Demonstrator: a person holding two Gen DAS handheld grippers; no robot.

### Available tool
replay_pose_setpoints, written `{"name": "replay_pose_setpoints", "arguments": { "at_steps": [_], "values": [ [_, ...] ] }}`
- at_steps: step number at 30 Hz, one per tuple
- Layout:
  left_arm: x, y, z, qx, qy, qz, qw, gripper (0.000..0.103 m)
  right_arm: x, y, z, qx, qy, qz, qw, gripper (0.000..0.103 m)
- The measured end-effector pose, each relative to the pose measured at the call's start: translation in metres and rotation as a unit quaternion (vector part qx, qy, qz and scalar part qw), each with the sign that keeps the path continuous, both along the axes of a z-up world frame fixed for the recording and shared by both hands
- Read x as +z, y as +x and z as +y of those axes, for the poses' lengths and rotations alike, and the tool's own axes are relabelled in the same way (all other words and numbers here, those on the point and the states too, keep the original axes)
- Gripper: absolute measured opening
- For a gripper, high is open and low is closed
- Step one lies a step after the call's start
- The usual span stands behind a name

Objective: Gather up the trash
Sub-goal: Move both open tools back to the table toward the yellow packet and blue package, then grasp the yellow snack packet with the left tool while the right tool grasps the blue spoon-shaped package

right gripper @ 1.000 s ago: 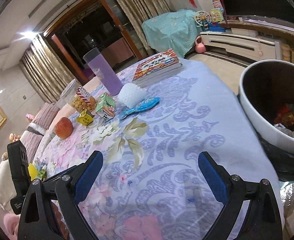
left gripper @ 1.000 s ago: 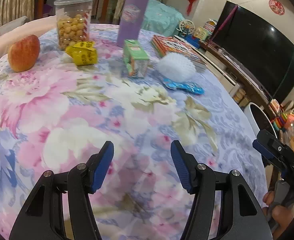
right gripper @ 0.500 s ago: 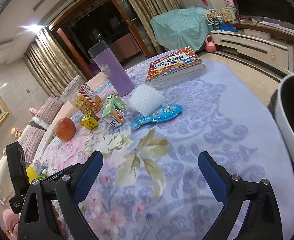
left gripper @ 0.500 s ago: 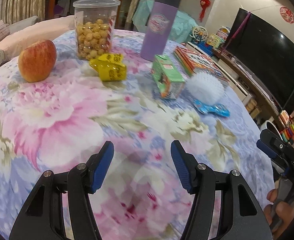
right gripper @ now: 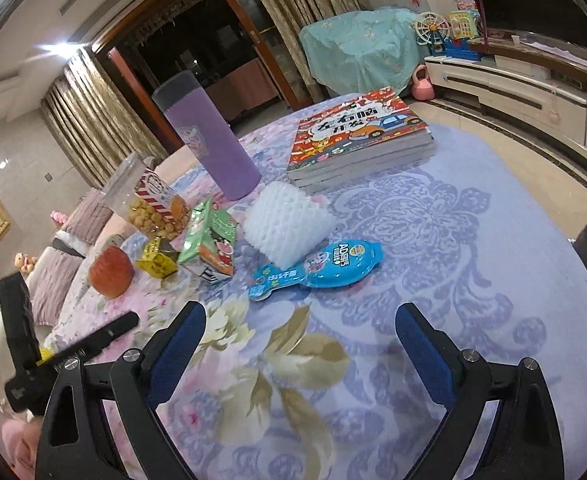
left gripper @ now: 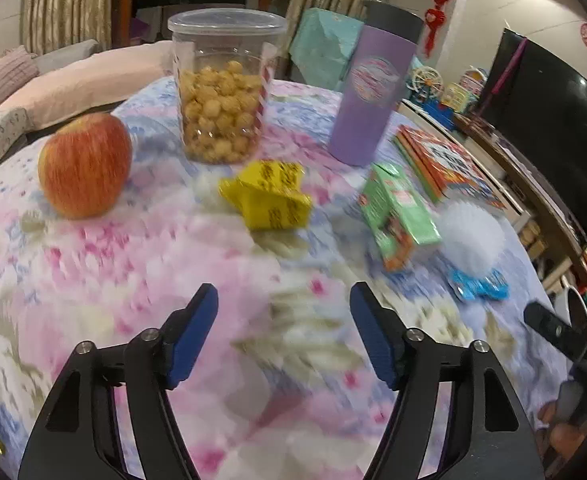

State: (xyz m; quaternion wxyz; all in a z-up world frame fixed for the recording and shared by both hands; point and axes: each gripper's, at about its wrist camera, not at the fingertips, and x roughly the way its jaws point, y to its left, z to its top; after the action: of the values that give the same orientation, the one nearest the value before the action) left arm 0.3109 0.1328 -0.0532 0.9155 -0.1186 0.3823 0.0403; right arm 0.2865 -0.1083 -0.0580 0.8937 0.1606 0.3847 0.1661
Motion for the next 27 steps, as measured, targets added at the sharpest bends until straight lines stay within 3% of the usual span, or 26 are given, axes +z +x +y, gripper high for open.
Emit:
{"name": "replay_pose_setpoints", "arguments": {
  "at_steps": [9, 15, 17, 18, 20, 22, 24, 27],
  "values": [
    [0.001, 0.041, 0.014, 0.014, -0.007, -0.010, 0.9998, 0.079, -0.009, 0.030, 0.022, 0.030, -0.082, 0.018, 0.996, 0.097],
    [-0.007, 0.067, 0.008, 0.008, 0.019, -0.007, 0.9998, 0.080, -0.016, 0.048, 0.031, 0.042, -0.114, 0.027, 0.992, 0.097],
    [-0.010, 0.070, 0.006, 0.003, 0.028, -0.006, 0.9996, 0.071, -0.018, 0.051, 0.033, 0.047, -0.119, 0.030, 0.991, 0.096],
    [-0.012, 0.071, 0.006, -0.001, 0.028, -0.004, 0.9996, 0.058, -0.018, 0.052, 0.034, 0.049, -0.121, 0.029, 0.991, 0.096],
    [-0.014, 0.072, 0.006, -0.007, 0.022, 0.001, 0.9997, 0.054, -0.018, 0.051, 0.034, 0.049, -0.124, 0.025, 0.991, 0.087],
    [-0.012, 0.069, 0.005, -0.011, 0.025, -0.004, 0.9996, 0.050, -0.018, 0.050, 0.033, 0.046, -0.127, 0.024, 0.991, 0.067],
    [-0.010, 0.066, 0.003, -0.015, 0.028, -0.007, 0.9995, 0.049, -0.017, 0.048, 0.031, 0.041, -0.122, 0.021, 0.991, 0.053],
    [-0.009, 0.058, 0.000, -0.022, 0.028, -0.010, 0.9993, 0.049, -0.015, 0.044, 0.026, 0.040, -0.106, 0.018, 0.993, 0.052]
  ]
}}
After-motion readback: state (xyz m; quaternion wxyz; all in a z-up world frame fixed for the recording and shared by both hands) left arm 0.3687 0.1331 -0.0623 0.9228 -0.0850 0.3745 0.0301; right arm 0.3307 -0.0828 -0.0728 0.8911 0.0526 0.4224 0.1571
